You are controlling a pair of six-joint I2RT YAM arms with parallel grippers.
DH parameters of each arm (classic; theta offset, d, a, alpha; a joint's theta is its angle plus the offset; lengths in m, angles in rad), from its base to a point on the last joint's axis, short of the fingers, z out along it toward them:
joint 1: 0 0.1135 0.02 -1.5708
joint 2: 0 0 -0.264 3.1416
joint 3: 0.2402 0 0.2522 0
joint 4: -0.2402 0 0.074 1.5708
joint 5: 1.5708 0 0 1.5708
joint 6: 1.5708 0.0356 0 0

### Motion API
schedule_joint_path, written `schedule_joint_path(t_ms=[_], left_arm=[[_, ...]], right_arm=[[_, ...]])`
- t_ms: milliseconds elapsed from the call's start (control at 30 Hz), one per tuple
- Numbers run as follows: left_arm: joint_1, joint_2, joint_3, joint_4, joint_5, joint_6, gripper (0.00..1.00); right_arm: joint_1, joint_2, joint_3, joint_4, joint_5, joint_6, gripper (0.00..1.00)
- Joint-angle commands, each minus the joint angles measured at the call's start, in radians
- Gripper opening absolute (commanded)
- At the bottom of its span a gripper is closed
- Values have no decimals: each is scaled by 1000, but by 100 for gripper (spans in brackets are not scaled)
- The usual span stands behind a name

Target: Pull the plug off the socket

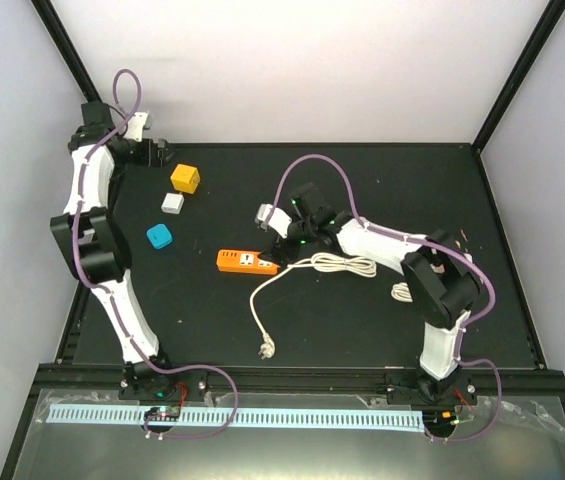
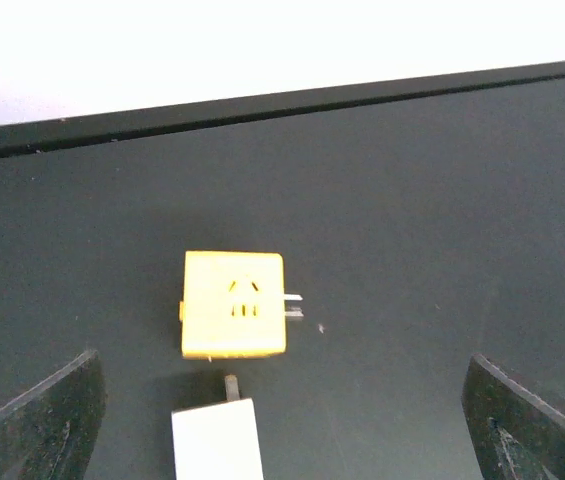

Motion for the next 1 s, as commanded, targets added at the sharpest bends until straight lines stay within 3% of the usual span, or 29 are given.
schedule_joint_path(t_ms=[0,233,467,667,967], left_arm=[[5,-166,-142,-42,-27,143,99],[-18,-462,-496,-45,16,398,99],[-124,-728,-817,-37,-72,599,99],[-147,-877,-966,-15,-10,544,99],[-148,-1017,-1031,31,73,399,99]], right_arm=[[-7,-95,-39,-73,25,-60,99],[-19,-236,-115,-193,44,-96,99],[-50,-390,-240,-225,122,-149,99],[-48,-376,-264,-234,217,-246,97],[13,-144,-126,-254,305,-371,91]])
